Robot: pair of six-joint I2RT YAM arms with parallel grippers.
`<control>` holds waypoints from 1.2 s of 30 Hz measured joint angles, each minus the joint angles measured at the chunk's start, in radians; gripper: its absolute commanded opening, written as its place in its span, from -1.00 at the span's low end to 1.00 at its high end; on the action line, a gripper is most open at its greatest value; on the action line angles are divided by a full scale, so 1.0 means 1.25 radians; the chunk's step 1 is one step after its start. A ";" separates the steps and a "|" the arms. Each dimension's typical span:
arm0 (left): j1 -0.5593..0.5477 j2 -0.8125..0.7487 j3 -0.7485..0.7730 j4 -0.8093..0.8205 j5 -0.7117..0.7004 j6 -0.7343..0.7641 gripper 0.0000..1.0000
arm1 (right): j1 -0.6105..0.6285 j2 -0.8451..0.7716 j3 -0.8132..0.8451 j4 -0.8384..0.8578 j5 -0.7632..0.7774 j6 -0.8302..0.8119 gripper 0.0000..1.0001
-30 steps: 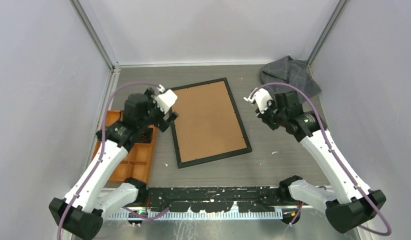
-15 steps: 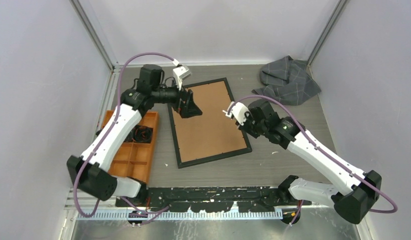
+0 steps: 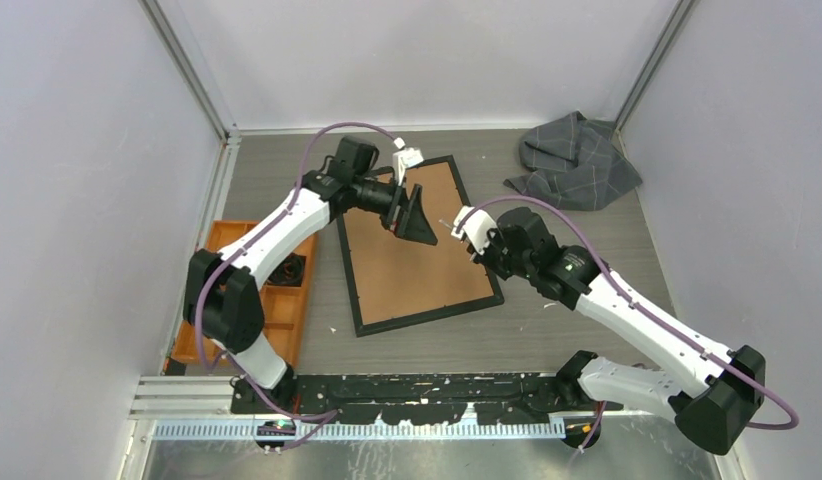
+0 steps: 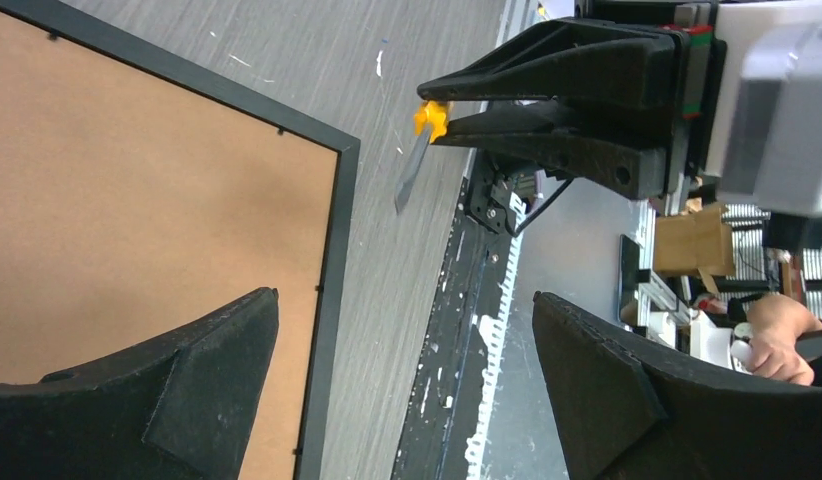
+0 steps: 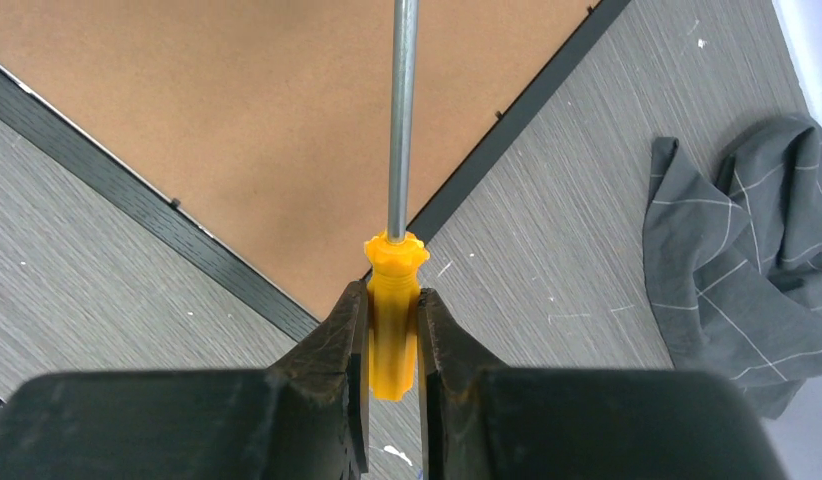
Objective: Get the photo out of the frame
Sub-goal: Pick up the screwdriver from the center of the board.
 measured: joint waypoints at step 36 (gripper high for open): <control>-0.045 0.114 0.066 0.013 0.005 -0.025 -0.37 | 0.062 0.027 -0.032 0.063 0.040 -0.002 -0.98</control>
